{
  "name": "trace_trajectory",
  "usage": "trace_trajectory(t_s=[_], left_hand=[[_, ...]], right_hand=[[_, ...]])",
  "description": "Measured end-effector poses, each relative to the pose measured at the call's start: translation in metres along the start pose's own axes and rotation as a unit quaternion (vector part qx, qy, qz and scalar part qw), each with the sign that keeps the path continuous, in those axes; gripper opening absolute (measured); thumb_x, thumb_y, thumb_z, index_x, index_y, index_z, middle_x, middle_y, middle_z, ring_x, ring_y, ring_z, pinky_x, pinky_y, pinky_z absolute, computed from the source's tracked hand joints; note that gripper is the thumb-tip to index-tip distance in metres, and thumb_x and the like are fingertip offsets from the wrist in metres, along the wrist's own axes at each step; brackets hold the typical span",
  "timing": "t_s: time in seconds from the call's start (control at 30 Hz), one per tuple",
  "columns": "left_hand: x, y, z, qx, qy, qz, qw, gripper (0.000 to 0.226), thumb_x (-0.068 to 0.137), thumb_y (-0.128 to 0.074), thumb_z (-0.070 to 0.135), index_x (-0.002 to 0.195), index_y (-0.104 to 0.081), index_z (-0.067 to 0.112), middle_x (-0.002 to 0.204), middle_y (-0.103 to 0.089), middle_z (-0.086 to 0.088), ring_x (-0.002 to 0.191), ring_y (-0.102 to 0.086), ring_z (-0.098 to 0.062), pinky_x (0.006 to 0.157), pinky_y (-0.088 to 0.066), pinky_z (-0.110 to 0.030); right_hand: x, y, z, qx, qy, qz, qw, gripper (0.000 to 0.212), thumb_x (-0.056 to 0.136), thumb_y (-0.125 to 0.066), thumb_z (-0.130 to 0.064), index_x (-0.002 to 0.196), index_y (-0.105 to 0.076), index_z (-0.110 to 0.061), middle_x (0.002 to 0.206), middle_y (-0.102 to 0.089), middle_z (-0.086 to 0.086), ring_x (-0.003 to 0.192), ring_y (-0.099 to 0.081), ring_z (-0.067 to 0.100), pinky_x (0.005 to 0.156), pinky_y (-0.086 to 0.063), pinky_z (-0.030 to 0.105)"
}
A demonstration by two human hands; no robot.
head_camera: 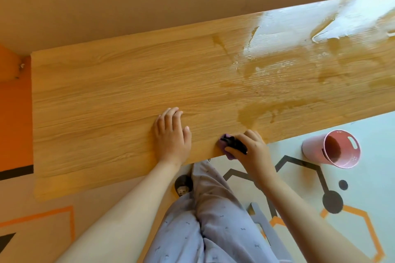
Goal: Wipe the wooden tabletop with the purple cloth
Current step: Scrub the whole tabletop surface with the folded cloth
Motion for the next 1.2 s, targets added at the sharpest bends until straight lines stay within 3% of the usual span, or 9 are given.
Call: trace_trajectory(t_s=[0.1, 0.23, 0.37, 0.47, 0.6, 0.77, 0.87, 1.07, 1.2], left_hand=[[-0.001, 0.000, -0.001, 0.001, 0.000, 0.009, 1.000, 0.042, 0.083, -0.049, 0.025, 0.121, -0.056, 0.008, 0.133, -0.054, -0.008, 0.128, -0.038, -0.025, 0.107, -0.033, -0.048], [0.001, -0.002, -0.002, 0.003, 0.004, 0.003, 1.000, 0.043, 0.083, -0.046, 0.027, 0.122, -0.055, 0.009, 0.134, -0.053, -0.008, 0.129, -0.041, -0.028, 0.108, -0.032, -0.048], [0.000, -0.004, -0.002, 0.012, 0.011, -0.008, 1.000, 0.044, 0.084, -0.044, 0.029, 0.123, -0.054, 0.010, 0.136, -0.051, -0.008, 0.130, -0.039, -0.028, 0.109, -0.030, -0.047], [0.000, -0.004, -0.002, 0.016, 0.013, -0.010, 1.000, 0.044, 0.084, -0.044, 0.029, 0.123, -0.054, 0.010, 0.136, -0.051, -0.007, 0.130, -0.039, -0.028, 0.110, -0.030, -0.046], [0.000, -0.001, -0.001, 0.018, 0.013, -0.010, 1.000, 0.045, 0.084, -0.041, 0.030, 0.122, -0.053, 0.010, 0.135, -0.050, -0.008, 0.129, -0.038, -0.027, 0.108, -0.031, -0.047], [0.000, 0.000, 0.000, 0.026, 0.014, -0.018, 0.999, 0.045, 0.084, -0.042, 0.030, 0.124, -0.051, 0.011, 0.136, -0.049, -0.007, 0.131, -0.036, -0.026, 0.110, -0.029, -0.046], [0.001, 0.000, 0.001, 0.026, 0.018, -0.025, 0.999, 0.046, 0.084, -0.040, 0.031, 0.124, -0.052, 0.012, 0.135, -0.050, -0.007, 0.130, -0.037, -0.027, 0.109, -0.030, -0.045], [0.002, 0.000, 0.002, 0.032, 0.025, -0.029, 0.999, 0.045, 0.083, -0.040, 0.029, 0.121, -0.053, 0.010, 0.133, -0.051, -0.008, 0.128, -0.039, -0.028, 0.107, -0.031, -0.046], [0.002, 0.001, 0.004, 0.040, 0.028, -0.030, 0.998, 0.045, 0.083, -0.040, 0.028, 0.122, -0.052, 0.008, 0.133, -0.051, -0.010, 0.128, -0.038, -0.029, 0.107, -0.030, -0.046]], right_hand=[[-0.004, 0.038, 0.040, -0.008, -0.088, 0.074, 0.993, 0.019, 0.075, -0.077, -0.015, 0.090, -0.068, -0.008, 0.078, -0.047, -0.001, 0.080, -0.047, 0.020, 0.068, -0.030, 0.020], [-0.007, 0.090, 0.099, -0.031, -0.193, 0.152, 0.969, 0.023, 0.080, -0.072, -0.018, 0.099, -0.068, -0.005, 0.087, -0.056, 0.009, 0.089, -0.054, 0.031, 0.076, -0.035, 0.028], [-0.011, 0.094, 0.108, -0.041, -0.246, 0.197, 0.948, 0.025, 0.081, -0.070, -0.021, 0.098, -0.066, -0.002, 0.090, -0.058, 0.015, 0.092, -0.053, 0.034, 0.077, -0.034, 0.028], [-0.014, 0.065, 0.074, -0.025, -0.231, 0.192, 0.954, 0.023, 0.081, -0.072, -0.023, 0.095, -0.066, -0.005, 0.087, -0.057, 0.010, 0.088, -0.051, 0.028, 0.073, -0.031, 0.023], [-0.003, 0.008, 0.006, 0.006, -0.143, 0.122, 0.982, 0.019, 0.079, -0.074, -0.023, 0.089, -0.064, -0.009, 0.083, -0.047, -0.005, 0.083, -0.044, 0.017, 0.069, -0.028, 0.020], [0.022, -0.025, -0.041, 0.013, -0.074, 0.068, 0.995, 0.021, 0.076, -0.075, -0.022, 0.088, -0.064, -0.008, 0.084, -0.055, 0.003, 0.086, -0.047, 0.021, 0.070, -0.034, 0.022], [0.034, -0.013, -0.026, 0.015, -0.083, 0.065, 0.994, 0.023, 0.077, -0.075, -0.025, 0.088, -0.064, -0.008, 0.084, -0.055, 0.004, 0.085, -0.047, 0.021, 0.068, -0.034, 0.024], [0.036, 0.068, 0.075, 0.041, -0.189, 0.143, 0.971, 0.025, 0.079, -0.073, -0.025, 0.096, -0.064, -0.008, 0.093, -0.060, 0.006, 0.093, -0.051, 0.023, 0.075, -0.031, 0.021], [0.025, 0.117, 0.135, 0.023, -0.271, 0.185, 0.944, 0.031, 0.080, -0.072, -0.024, 0.102, -0.062, -0.006, 0.099, -0.061, 0.014, 0.096, -0.055, 0.030, 0.080, -0.035, 0.027]])
Point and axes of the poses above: each hand's wrist, its own x-axis towards the middle knuckle, its own y-axis out of the back of the hand, z = x × y, the point moved 8 cm from there along x, towards the middle knuckle
